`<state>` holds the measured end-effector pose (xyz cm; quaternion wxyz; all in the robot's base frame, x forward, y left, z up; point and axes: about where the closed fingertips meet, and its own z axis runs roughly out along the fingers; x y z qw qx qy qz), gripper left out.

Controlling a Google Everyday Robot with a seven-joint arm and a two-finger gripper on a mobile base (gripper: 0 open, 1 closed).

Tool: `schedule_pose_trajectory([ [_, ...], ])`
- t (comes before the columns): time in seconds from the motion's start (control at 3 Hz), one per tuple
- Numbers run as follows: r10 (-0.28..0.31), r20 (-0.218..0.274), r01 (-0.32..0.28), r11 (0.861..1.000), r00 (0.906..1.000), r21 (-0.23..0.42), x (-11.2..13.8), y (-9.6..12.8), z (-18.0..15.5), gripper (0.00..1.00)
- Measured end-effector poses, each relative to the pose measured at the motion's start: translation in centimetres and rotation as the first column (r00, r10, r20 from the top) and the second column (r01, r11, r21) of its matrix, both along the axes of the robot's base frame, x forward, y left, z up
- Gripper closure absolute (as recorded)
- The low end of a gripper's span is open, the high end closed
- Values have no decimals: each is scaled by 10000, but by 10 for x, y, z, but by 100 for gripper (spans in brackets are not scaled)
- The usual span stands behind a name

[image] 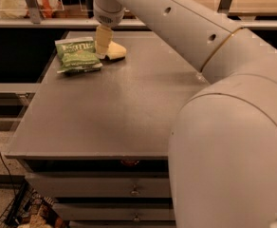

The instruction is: Move sponge near green jalapeno chip bag

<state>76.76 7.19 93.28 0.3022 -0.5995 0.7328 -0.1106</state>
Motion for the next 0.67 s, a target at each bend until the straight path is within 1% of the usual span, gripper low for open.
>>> schedule_pose_trajectory([
  [0.33, 632, -359, -629, 9980, 9974, 107, -4, -1, -3, 0],
  [0.67, 1035, -732, -1026, 9946, 9919, 168, -10, -9, -7, 0],
])
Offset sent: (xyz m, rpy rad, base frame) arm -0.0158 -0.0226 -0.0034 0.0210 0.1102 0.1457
